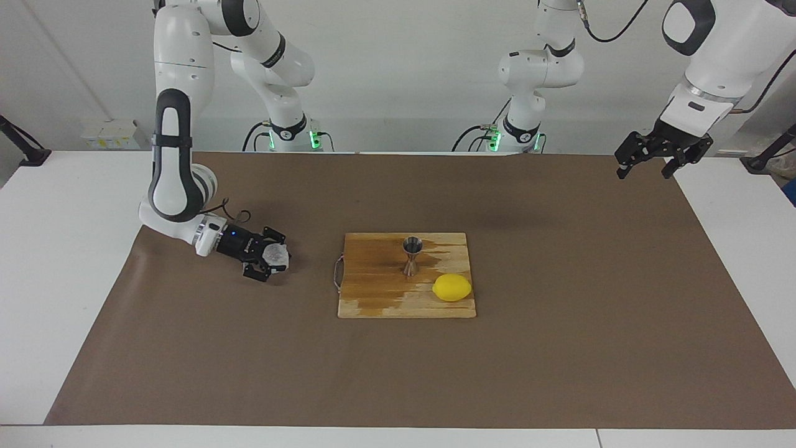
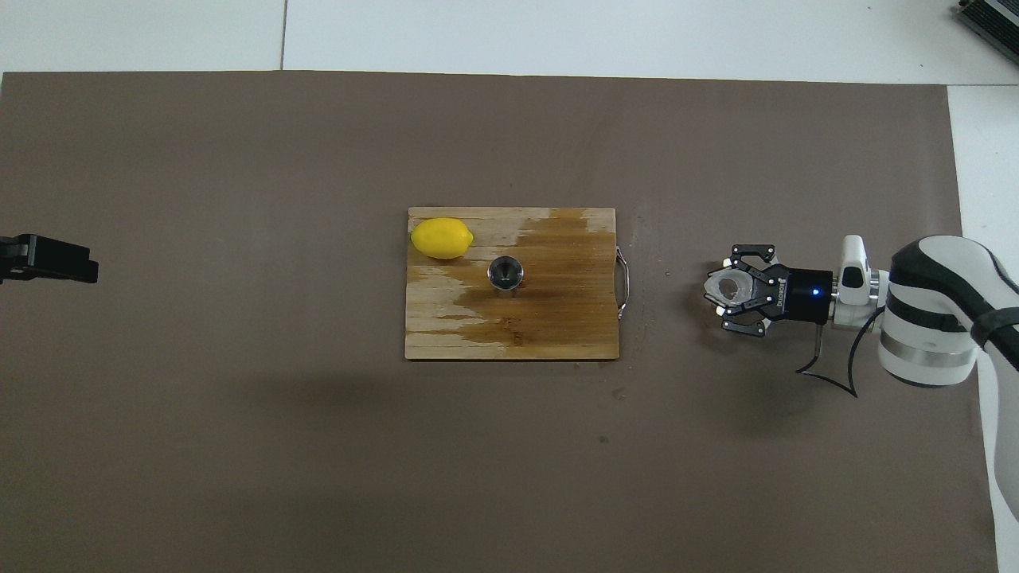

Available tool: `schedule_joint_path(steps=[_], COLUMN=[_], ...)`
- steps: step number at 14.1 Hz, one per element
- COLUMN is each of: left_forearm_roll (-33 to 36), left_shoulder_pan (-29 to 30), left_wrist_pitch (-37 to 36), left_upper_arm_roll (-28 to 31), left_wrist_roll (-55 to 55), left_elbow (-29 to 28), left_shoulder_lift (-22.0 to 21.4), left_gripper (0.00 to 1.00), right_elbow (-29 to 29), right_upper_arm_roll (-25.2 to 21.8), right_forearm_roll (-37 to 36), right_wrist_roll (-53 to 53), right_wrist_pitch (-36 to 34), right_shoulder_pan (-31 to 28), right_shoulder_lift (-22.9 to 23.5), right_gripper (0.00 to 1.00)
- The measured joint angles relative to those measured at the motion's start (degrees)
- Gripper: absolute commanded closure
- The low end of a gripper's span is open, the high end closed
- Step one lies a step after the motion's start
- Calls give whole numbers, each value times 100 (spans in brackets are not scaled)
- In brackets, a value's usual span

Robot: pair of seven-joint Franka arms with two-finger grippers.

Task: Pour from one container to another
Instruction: 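Lift the white cup with the right gripper over the metal cup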

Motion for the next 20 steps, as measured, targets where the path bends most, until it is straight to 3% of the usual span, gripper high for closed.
schedule_joint_path(steps=[4, 8, 11, 15, 20], left_forearm_roll=[0, 0, 0, 0, 0], left_shoulder_pan=[0, 0, 0, 0, 0], left_wrist_pitch=[0, 0, 0, 0, 0], left_upper_arm_roll=[-8, -8, -8, -8, -8], left_wrist_roll=[0, 0, 0, 0, 0], left_elbow=[0, 0, 0, 0, 0], left_shoulder_lift=[0, 0, 0, 0, 0], left_gripper=[0, 0, 0, 0, 0], right_elbow=[301, 506, 613, 605, 603], right_upper_arm_roll=[42, 66, 77, 76, 39], right_forearm_roll=[1, 1, -119, -1192, -3401], right_wrist_roll=[1486, 3416, 3799, 4338, 5477], right_wrist_pitch=[817, 2222, 3097, 3707, 3654], right_shoulder_pan=[829, 2222, 3103, 3781, 3818], right_shoulder_lift=[-385, -937, -1048, -1019, -999], right_gripper=[100, 100, 100, 100, 100])
